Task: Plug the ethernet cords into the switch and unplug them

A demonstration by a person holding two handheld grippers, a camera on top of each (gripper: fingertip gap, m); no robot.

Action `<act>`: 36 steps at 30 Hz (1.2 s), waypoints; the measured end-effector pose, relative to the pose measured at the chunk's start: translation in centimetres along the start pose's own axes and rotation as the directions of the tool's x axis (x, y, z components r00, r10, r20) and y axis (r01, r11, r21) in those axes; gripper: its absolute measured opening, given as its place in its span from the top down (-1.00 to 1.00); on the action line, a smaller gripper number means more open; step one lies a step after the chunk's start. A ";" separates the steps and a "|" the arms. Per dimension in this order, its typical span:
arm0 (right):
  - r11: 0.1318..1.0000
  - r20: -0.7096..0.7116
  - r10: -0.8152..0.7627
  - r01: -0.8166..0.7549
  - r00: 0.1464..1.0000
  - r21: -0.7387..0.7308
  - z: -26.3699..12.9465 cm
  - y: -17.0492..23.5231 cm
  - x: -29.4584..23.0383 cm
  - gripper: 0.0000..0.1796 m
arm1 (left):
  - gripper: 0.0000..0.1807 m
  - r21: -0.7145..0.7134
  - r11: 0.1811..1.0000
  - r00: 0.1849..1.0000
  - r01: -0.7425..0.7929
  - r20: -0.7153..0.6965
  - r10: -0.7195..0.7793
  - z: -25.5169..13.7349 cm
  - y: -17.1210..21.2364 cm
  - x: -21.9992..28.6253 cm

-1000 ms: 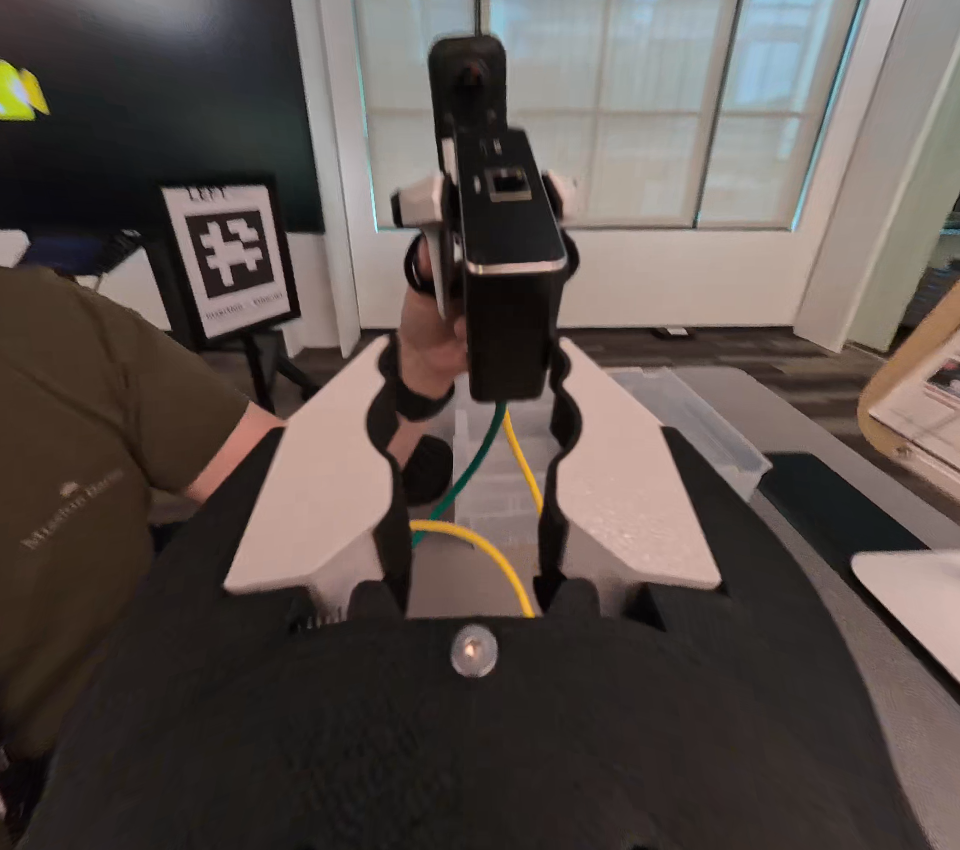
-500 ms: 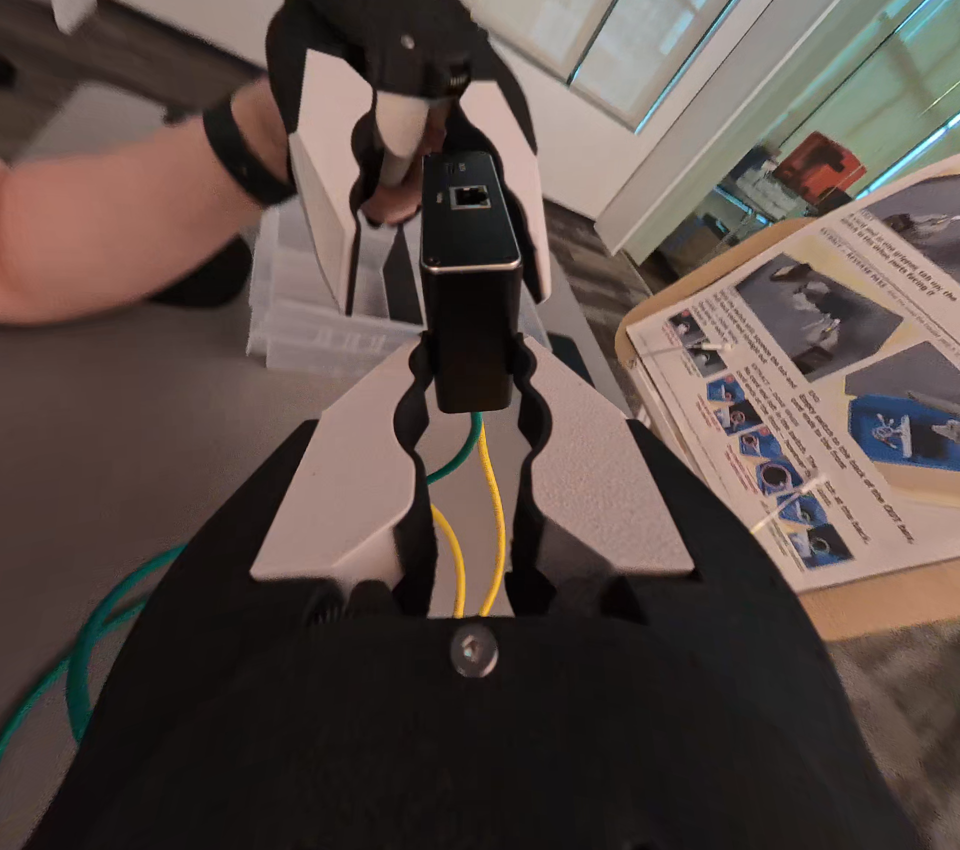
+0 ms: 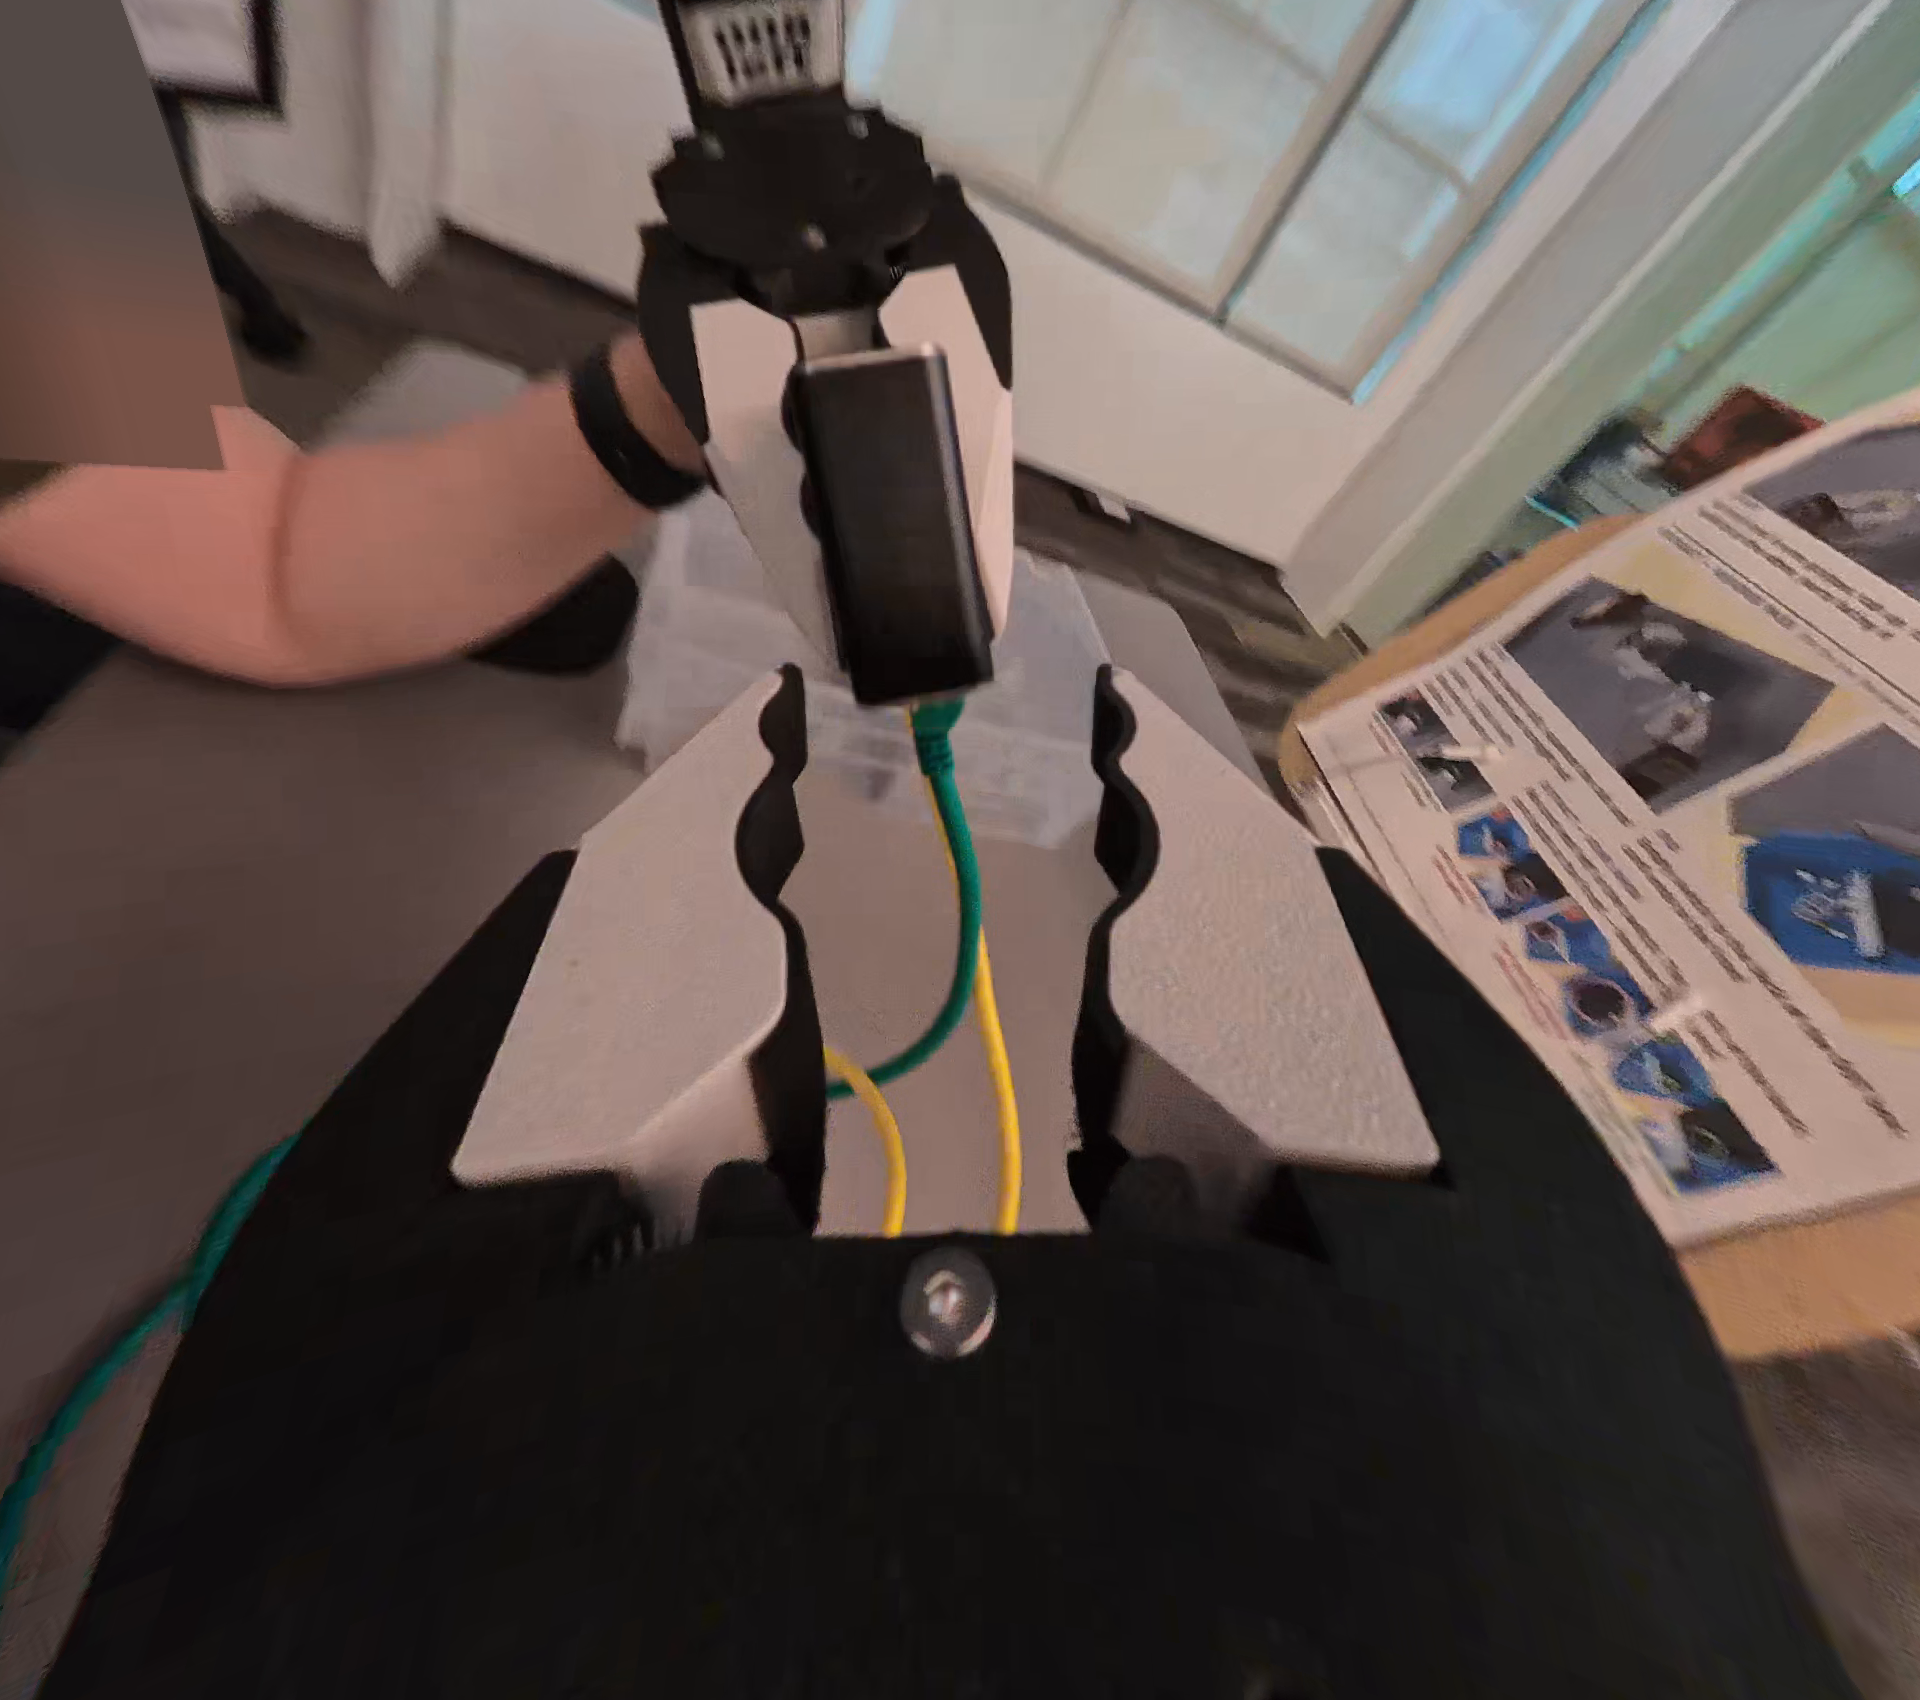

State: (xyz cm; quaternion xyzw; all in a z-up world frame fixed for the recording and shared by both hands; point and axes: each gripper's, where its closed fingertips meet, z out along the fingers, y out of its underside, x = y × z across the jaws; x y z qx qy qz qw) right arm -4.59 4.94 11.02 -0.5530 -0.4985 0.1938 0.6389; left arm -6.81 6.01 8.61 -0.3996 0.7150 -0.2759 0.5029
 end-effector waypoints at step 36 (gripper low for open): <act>0.964 0.032 0.189 -0.192 0.981 0.182 2.9 -1.1 0.2 0.67 | 0.49 0.520 0.706 0.875 0.481 -0.338 -0.348 -1.5 -5.4 -2.4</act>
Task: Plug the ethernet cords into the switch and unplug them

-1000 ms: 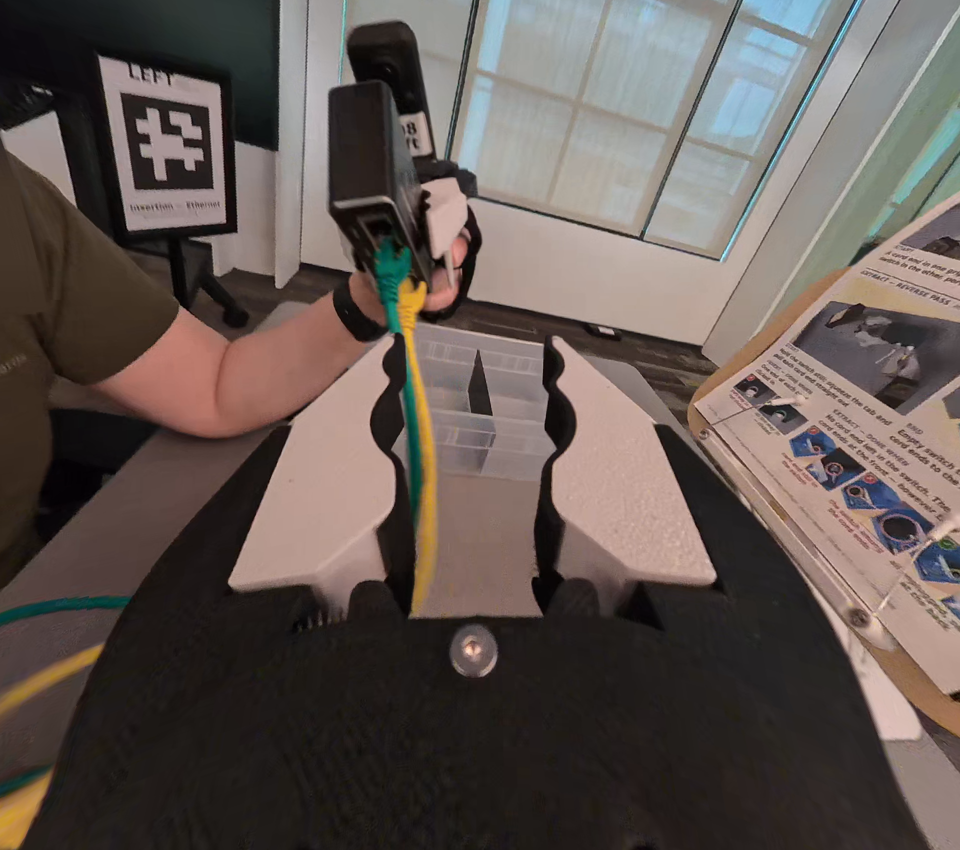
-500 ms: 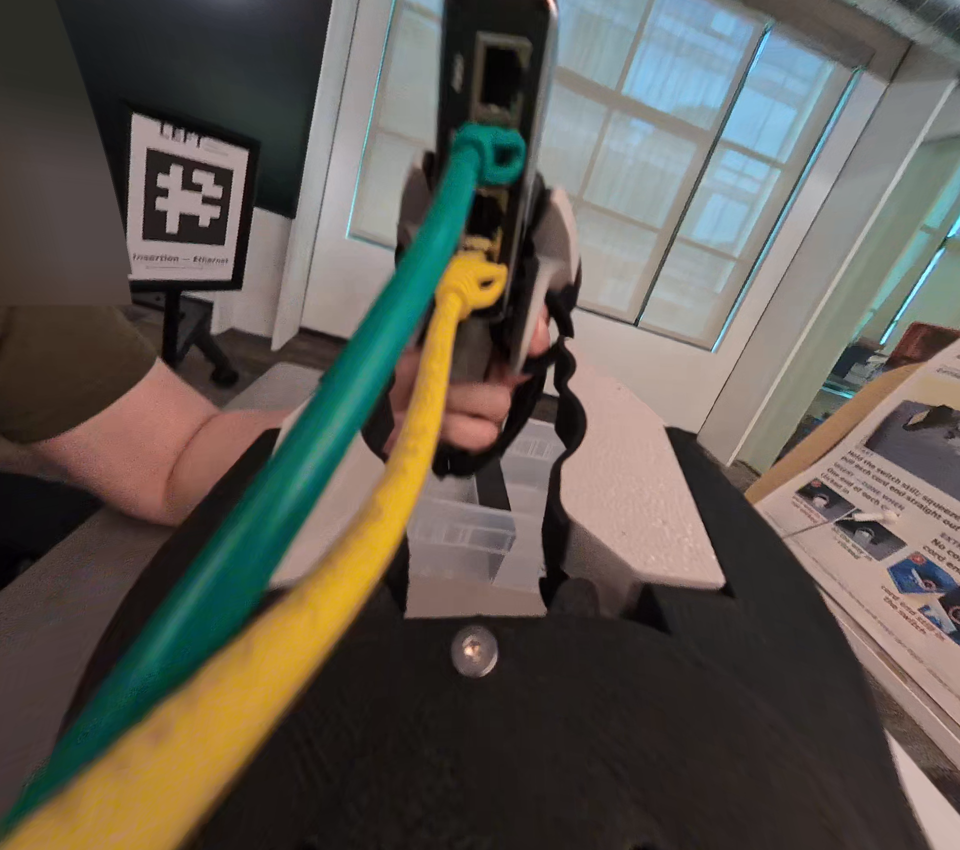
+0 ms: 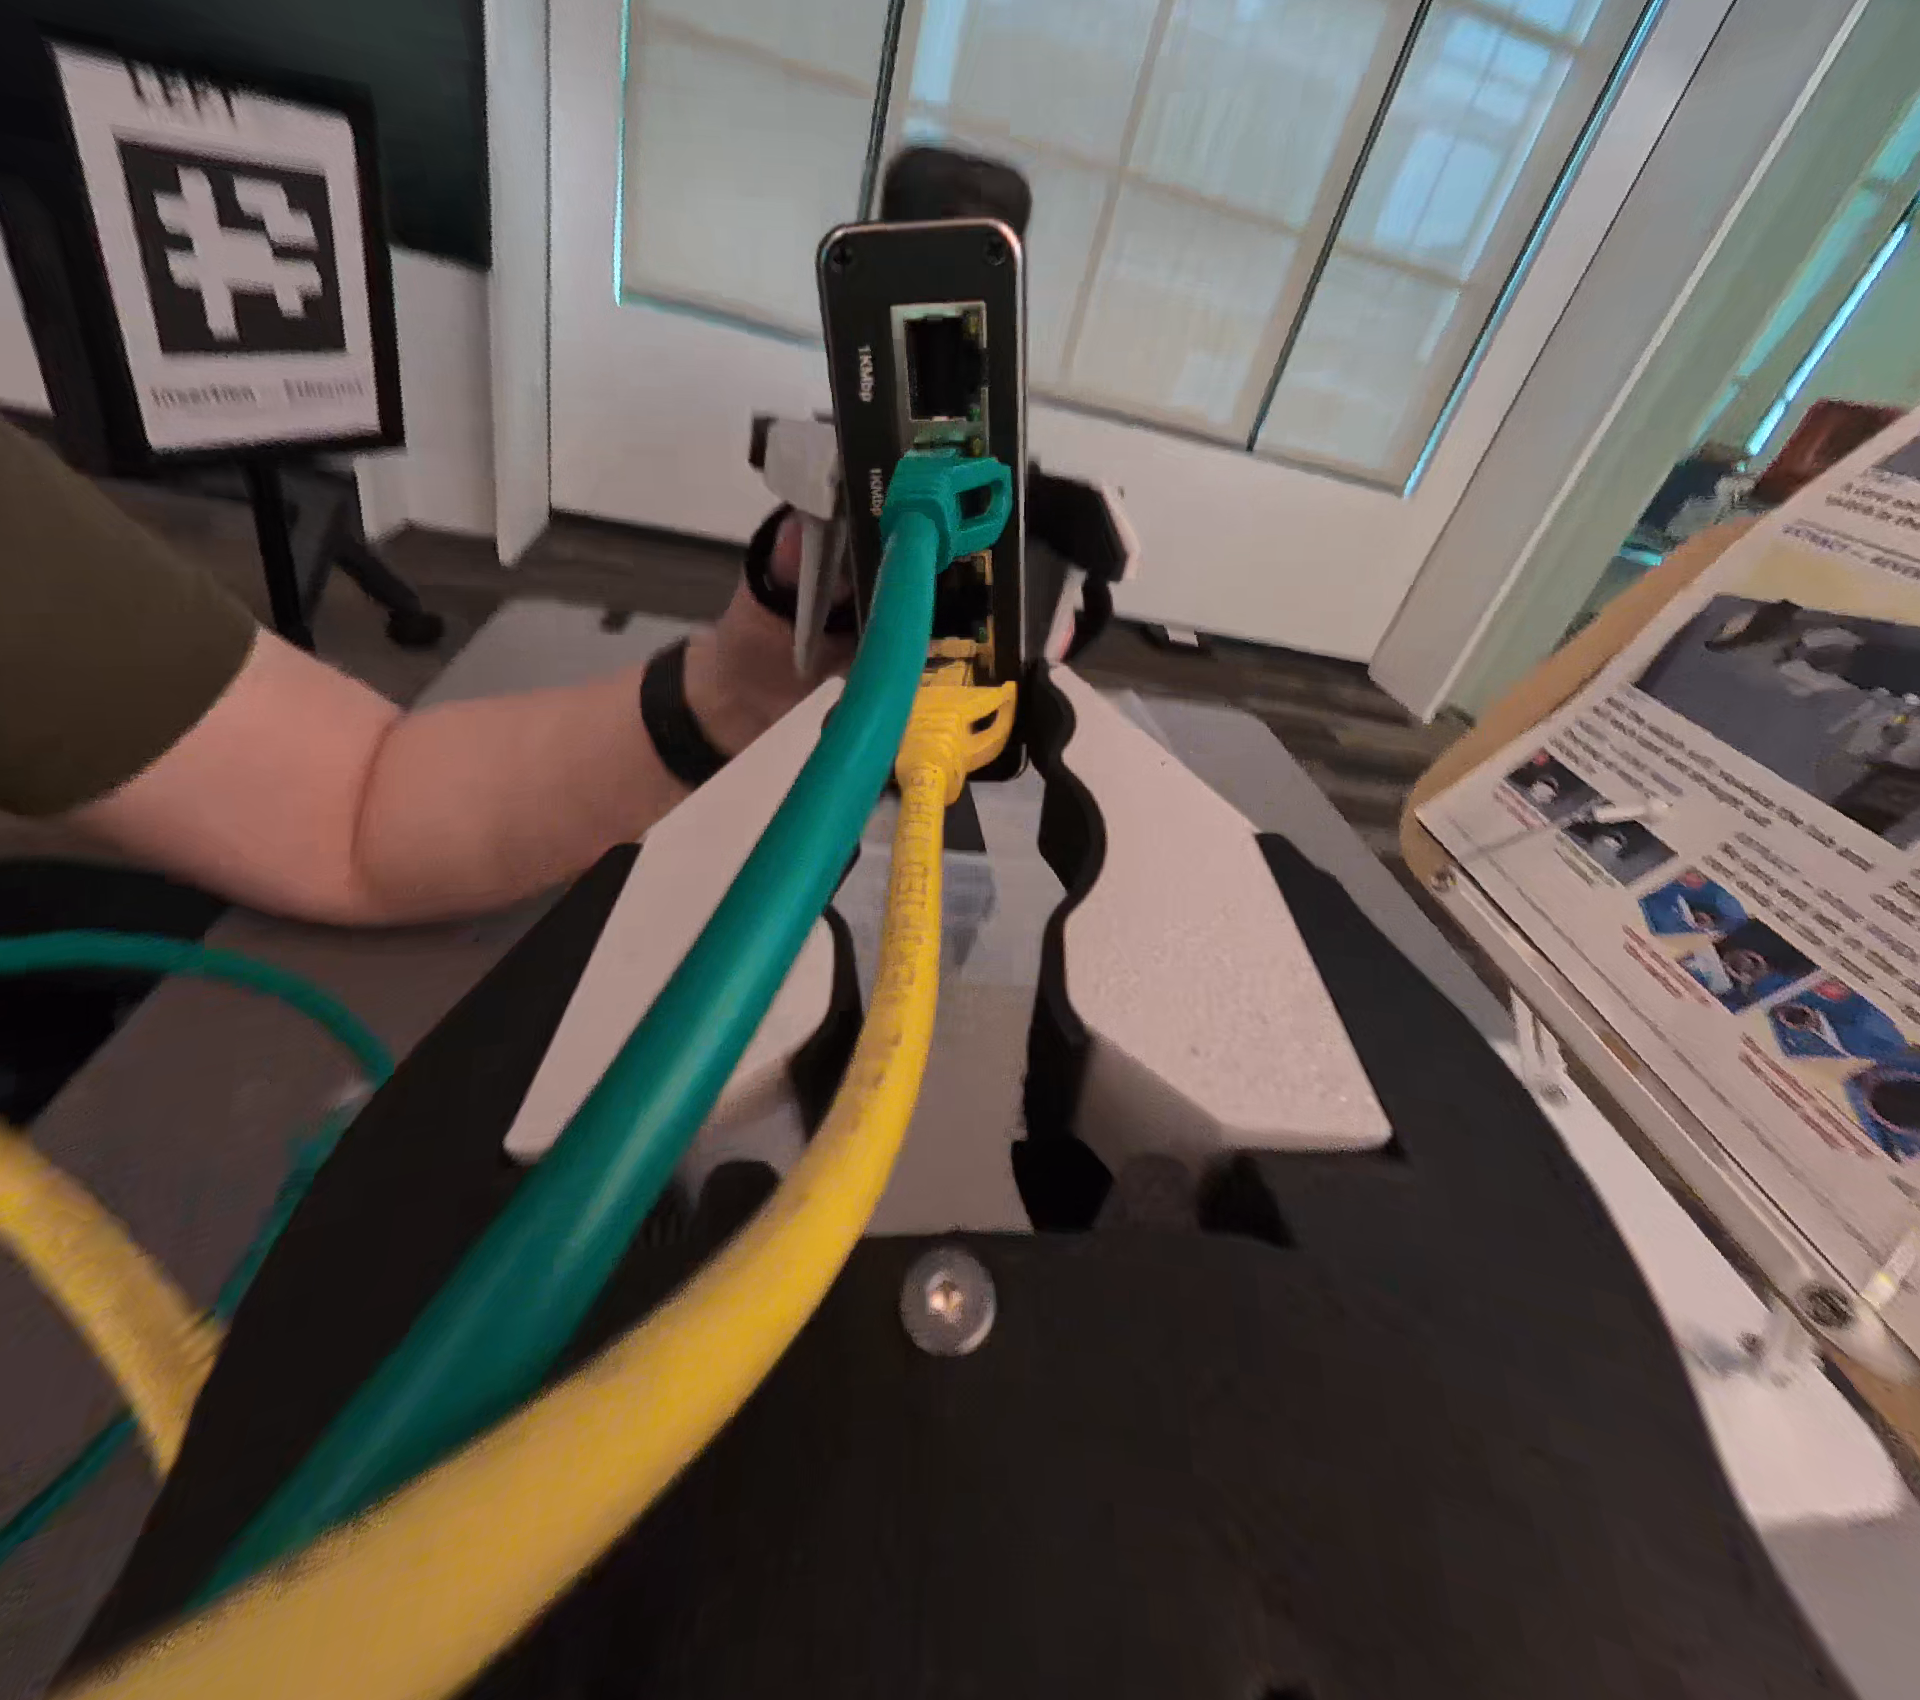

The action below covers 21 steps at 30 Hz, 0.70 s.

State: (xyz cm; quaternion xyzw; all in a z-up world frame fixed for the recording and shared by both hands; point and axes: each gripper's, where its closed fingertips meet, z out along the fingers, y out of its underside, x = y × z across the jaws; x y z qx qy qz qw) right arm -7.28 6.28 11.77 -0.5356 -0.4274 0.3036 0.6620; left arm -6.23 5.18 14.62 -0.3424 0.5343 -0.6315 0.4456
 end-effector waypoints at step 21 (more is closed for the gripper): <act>0.628 0.045 -0.506 0.403 0.862 -0.666 -3.7 4.5 -1.4 0.67 | 0.62 -0.742 0.445 0.713 -0.502 -0.063 0.699 -0.2 9.8 -1.2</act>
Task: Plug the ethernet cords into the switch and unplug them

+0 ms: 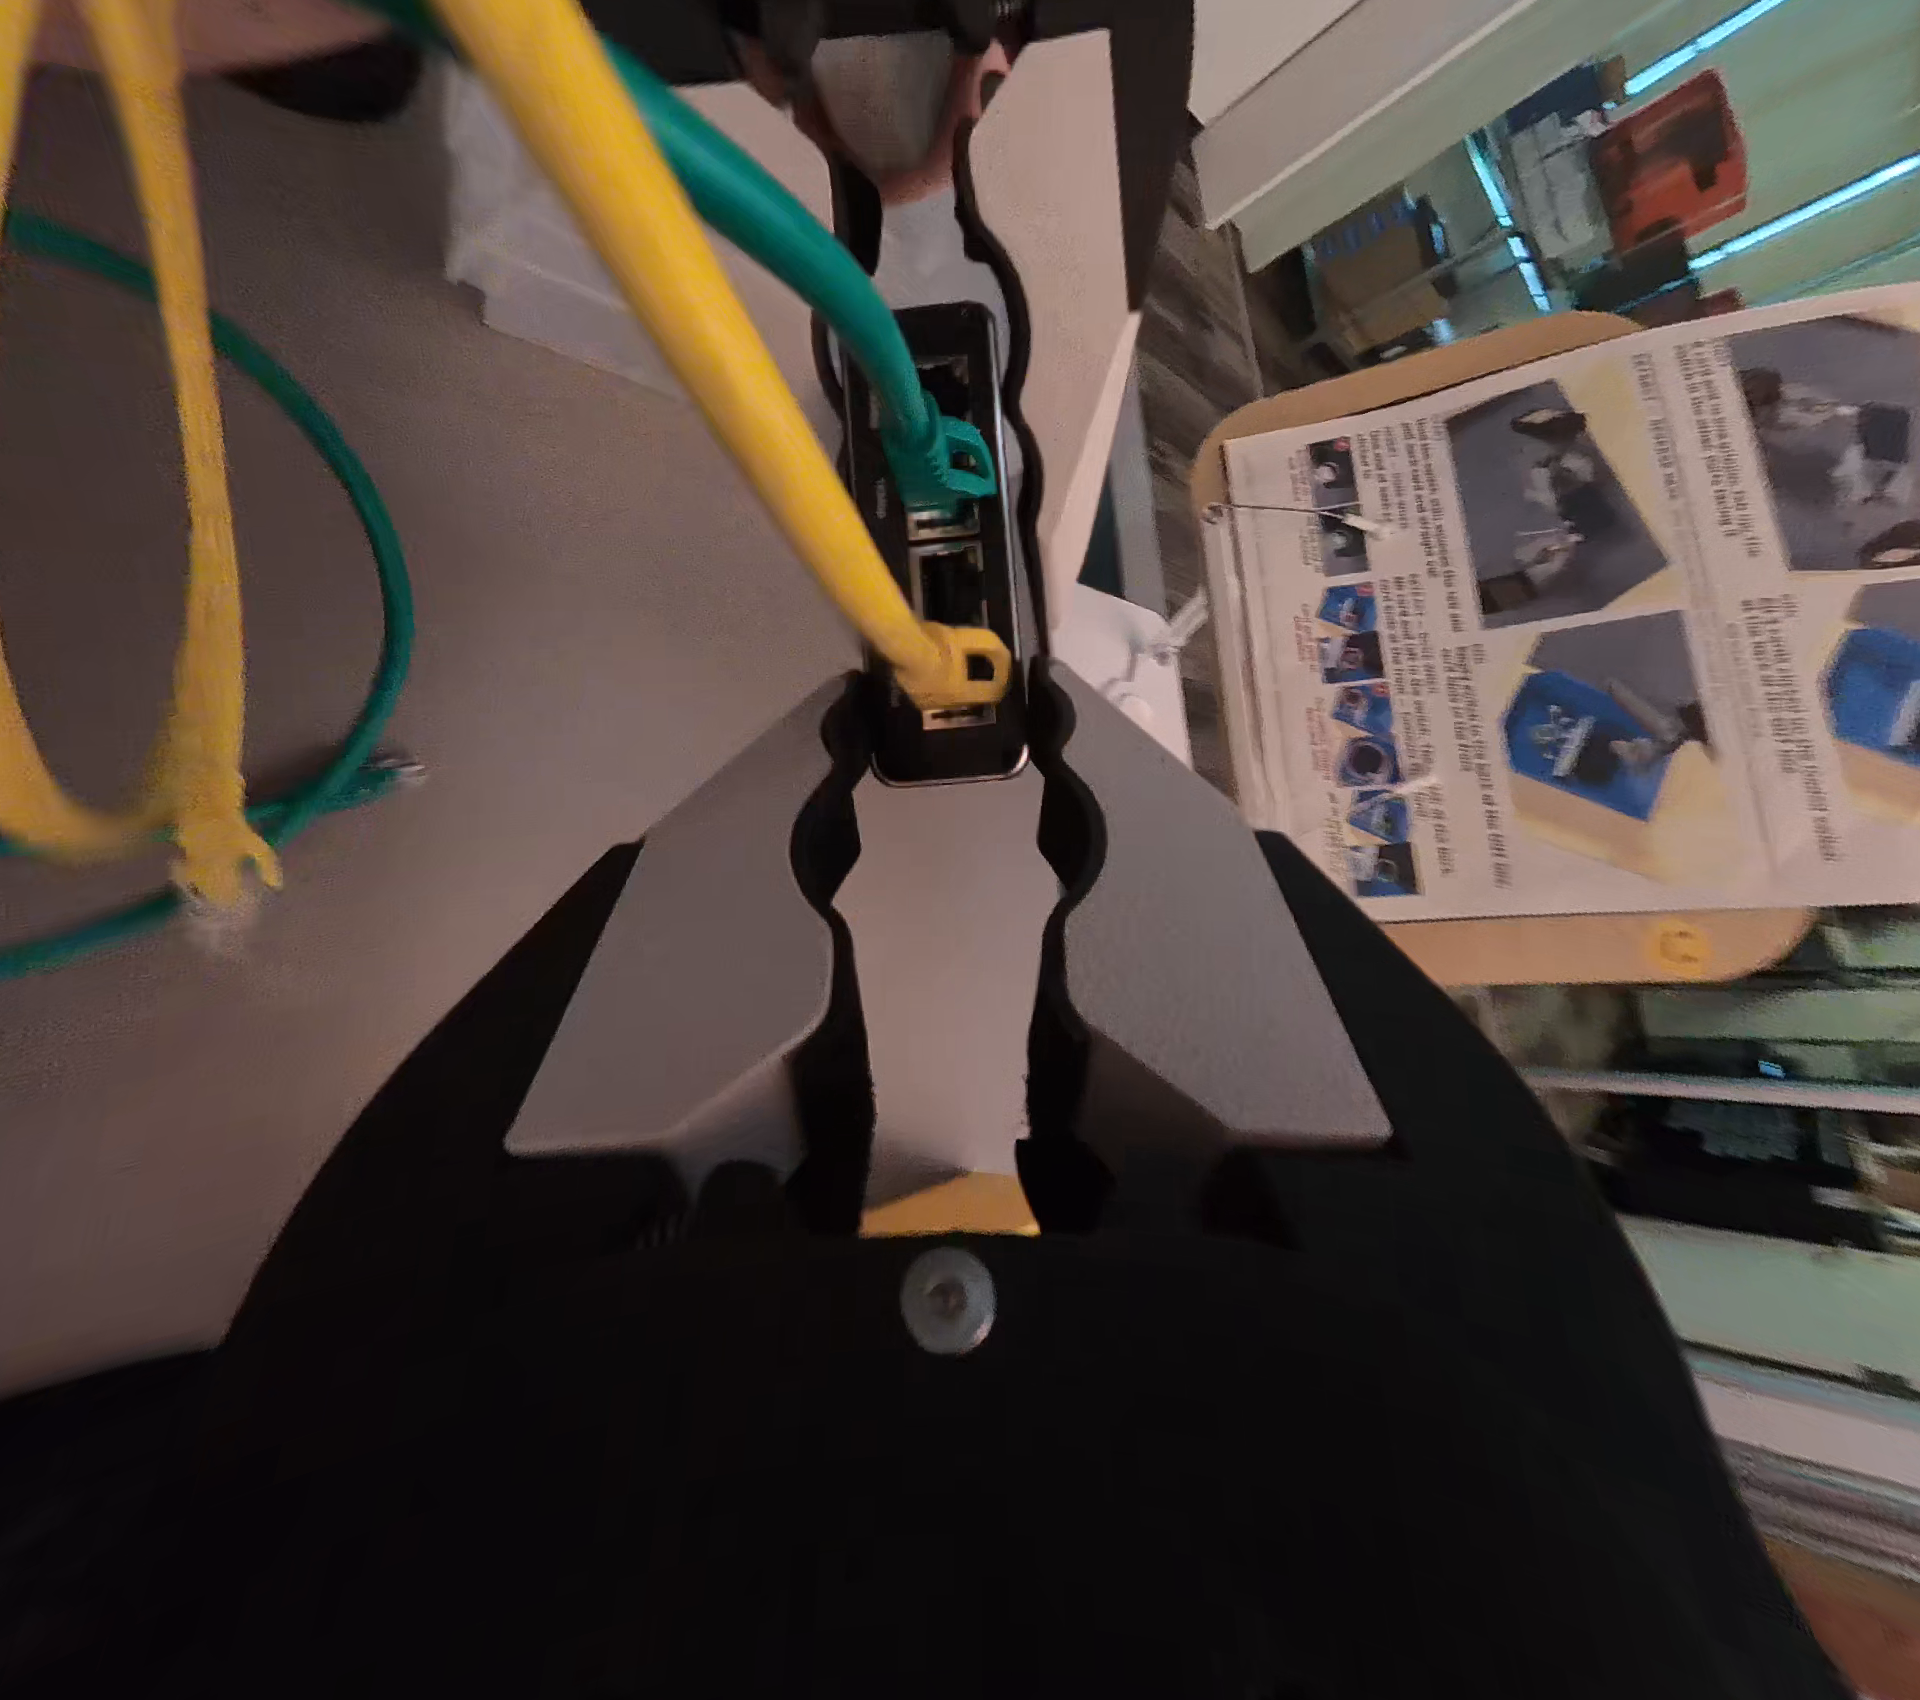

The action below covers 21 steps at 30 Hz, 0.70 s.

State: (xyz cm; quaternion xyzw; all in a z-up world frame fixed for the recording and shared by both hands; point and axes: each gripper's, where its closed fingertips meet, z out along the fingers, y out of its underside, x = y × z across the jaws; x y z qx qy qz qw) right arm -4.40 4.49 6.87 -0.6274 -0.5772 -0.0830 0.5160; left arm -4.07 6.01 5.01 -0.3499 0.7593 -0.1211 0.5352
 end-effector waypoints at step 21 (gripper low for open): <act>0.942 -0.293 -0.310 0.335 0.904 0.037 -1.8 -4.2 1.1 0.66 | 0.64 -0.249 0.942 0.909 -0.224 0.294 0.294 -0.9 0.0 -3.5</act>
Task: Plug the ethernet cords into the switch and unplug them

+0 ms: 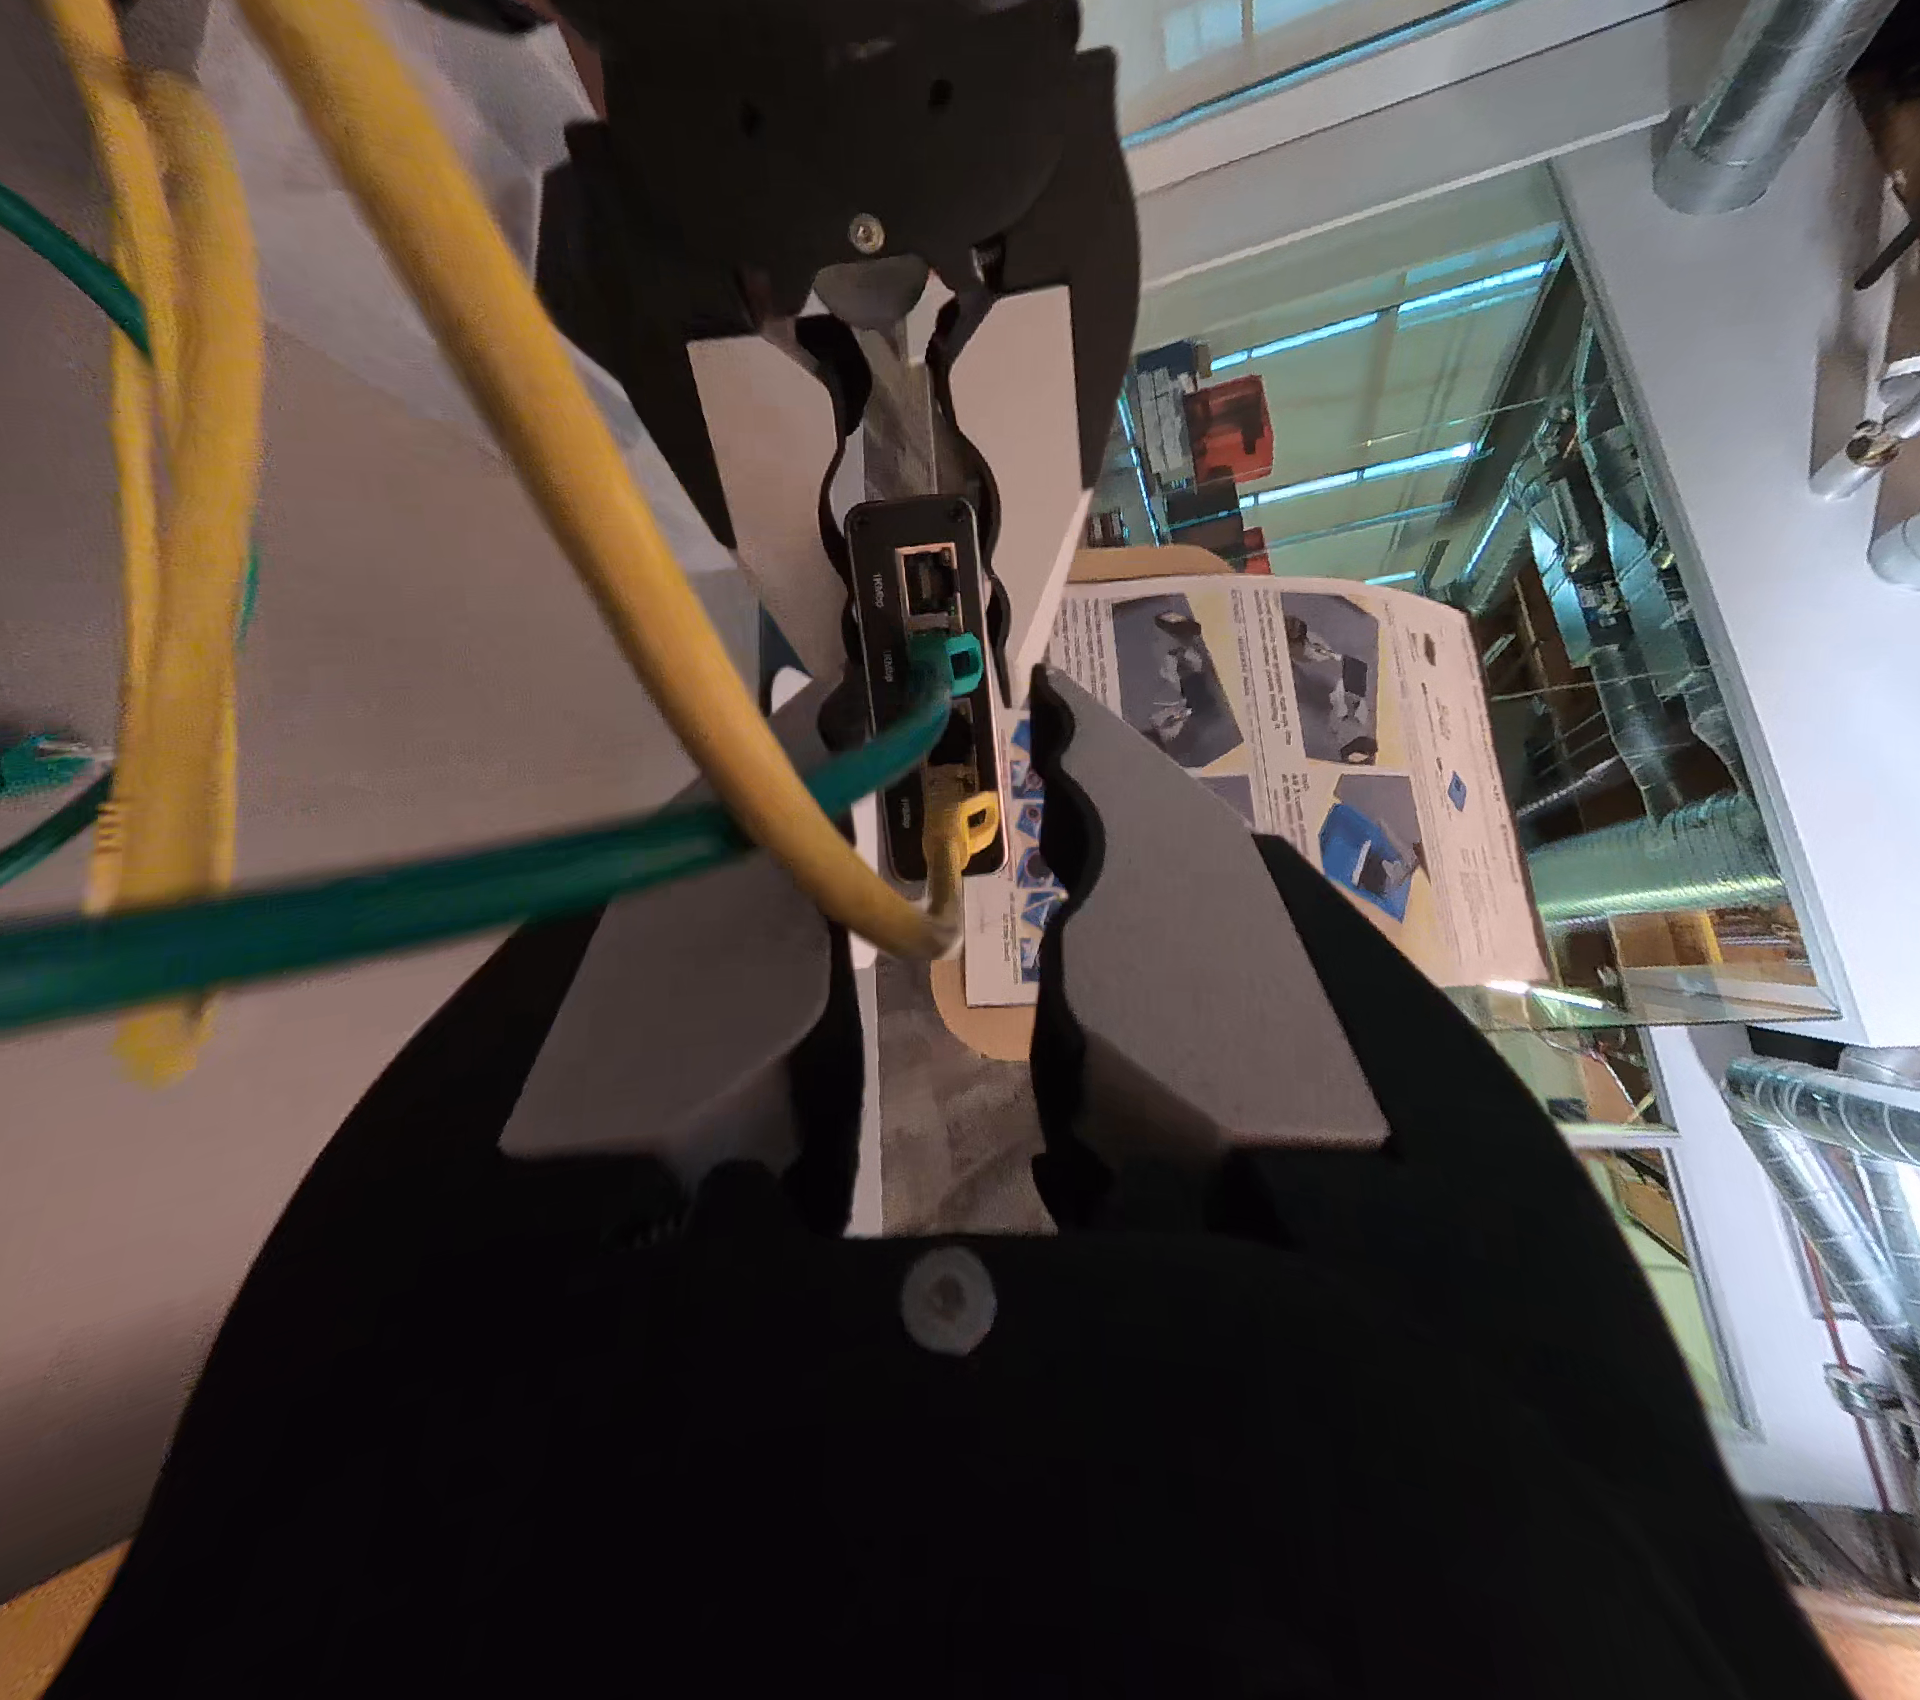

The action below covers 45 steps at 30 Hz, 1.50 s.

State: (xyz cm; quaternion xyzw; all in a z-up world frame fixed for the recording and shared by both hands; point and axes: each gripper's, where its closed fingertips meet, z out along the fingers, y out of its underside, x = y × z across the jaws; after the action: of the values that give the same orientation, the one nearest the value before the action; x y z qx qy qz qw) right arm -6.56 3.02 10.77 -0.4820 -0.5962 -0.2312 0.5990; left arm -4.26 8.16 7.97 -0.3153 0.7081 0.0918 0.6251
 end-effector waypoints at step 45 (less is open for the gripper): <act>0.929 0.144 0.282 -0.232 0.949 -0.289 1.1 6.1 -2.9 0.84 | 0.61 -0.016 1.000 0.998 -0.022 -0.064 0.021 5.2 -0.4 3.1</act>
State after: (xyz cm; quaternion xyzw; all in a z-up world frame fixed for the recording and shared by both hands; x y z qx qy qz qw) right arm -2.47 5.68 6.05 -0.6521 -0.5431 -0.1839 0.4959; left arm 0.17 9.54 4.12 -0.3155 0.7302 0.0945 0.5986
